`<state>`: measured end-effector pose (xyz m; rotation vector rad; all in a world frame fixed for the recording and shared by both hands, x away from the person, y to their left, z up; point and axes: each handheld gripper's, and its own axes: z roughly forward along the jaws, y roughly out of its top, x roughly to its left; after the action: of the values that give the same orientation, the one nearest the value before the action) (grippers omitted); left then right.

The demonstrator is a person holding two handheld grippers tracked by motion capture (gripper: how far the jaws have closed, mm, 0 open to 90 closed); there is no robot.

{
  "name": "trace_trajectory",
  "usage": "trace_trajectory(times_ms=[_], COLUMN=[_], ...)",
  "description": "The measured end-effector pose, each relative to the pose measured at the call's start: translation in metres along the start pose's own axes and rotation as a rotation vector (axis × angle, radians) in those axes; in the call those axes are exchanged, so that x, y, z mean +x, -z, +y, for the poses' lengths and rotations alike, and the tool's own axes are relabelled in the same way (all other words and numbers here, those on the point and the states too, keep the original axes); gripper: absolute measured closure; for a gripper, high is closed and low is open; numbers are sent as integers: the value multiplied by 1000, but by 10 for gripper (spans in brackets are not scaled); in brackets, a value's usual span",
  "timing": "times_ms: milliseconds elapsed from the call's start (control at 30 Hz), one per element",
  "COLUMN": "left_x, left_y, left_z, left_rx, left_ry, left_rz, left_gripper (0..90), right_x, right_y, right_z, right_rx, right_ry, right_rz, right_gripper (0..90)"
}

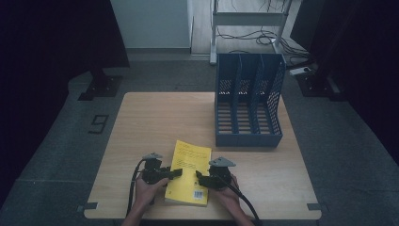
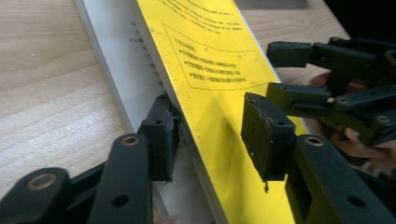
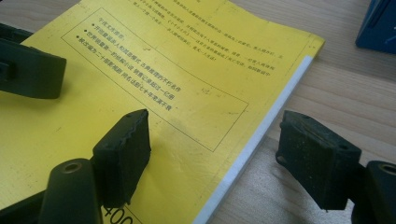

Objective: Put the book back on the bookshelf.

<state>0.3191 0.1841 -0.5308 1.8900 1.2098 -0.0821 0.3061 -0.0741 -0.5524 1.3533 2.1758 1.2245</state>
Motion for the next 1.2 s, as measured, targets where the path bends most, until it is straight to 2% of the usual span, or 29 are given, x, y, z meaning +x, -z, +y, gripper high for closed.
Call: trace_trajectory(times_ms=[167,500,733,1000,1200], left_x=[-1,-2,-3,-3,-4], left_y=[-1,0,-2,-2,-3], left_z=[-1,-1,-1,0,2], left_rx=[-3,-20,-11,-17,-17], left_ry=[-22,-32,-44,-44,-54], left_rz=[30,32,45,39,54], left_gripper=[587,633,602,627,615], right_x=[0,0,0,0,0], right_y=[0,0,0,0,0], right_z=[0,0,0,0,0], right_rx=[0,0,0,0,0], right_ry=[0,-1,1,1,0], right_rz=[0,0,-1,-1,-2], right_gripper=[244,244,244,244,244])
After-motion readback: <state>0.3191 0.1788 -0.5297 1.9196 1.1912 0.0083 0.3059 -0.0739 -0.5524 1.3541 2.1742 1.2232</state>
